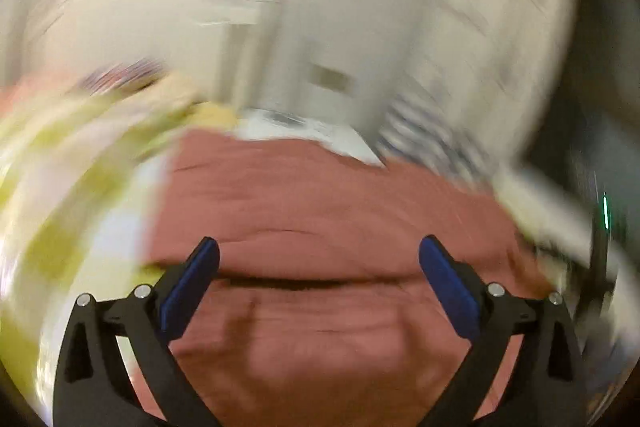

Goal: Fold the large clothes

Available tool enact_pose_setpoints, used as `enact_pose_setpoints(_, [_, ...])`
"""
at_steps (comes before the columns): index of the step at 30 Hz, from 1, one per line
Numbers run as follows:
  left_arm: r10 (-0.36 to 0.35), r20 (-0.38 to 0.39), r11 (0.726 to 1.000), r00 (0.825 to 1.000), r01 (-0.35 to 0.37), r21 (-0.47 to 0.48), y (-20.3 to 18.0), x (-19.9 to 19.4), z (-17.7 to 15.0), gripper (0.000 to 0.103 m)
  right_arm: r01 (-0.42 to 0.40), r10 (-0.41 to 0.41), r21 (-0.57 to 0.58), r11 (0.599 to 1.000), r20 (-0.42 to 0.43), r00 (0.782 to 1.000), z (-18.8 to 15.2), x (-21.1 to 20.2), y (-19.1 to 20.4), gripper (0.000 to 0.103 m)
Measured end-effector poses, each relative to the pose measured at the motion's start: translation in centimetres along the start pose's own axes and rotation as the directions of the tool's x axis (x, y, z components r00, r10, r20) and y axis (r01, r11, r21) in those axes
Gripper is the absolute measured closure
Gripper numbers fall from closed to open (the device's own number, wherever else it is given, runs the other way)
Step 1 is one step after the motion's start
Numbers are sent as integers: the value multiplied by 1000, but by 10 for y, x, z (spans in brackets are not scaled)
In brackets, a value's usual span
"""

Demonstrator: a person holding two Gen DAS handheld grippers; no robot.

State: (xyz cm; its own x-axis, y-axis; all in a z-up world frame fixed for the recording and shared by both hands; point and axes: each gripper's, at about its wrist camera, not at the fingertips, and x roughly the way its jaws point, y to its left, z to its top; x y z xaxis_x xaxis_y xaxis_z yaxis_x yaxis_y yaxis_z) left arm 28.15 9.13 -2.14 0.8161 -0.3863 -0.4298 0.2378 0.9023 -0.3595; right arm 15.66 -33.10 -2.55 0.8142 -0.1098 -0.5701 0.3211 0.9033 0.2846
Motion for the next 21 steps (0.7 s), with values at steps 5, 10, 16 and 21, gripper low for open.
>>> enact_pose_setpoints(5, [99,-36,853,994,-103,-511,117,-5,-17,5,3,-3,-13,1000,-7,1000,-1,1,1,11])
enact_pose_setpoints(10, [133,-64,889,989,-148,-434,120,-3,-14,6,-38,37,-44,998,-7,999,-1,-1,8,14])
enact_pose_setpoints(16, [172,-45,960,984,-178,-217,67,0,-12,5,-157,154,-69,985,-52,987,2,-5,36,14])
enact_pose_setpoints(21, [167,-44,956,985,-173,-236,58,3,-11,4,-202,216,77,976,-267,939,1,43,55,18])
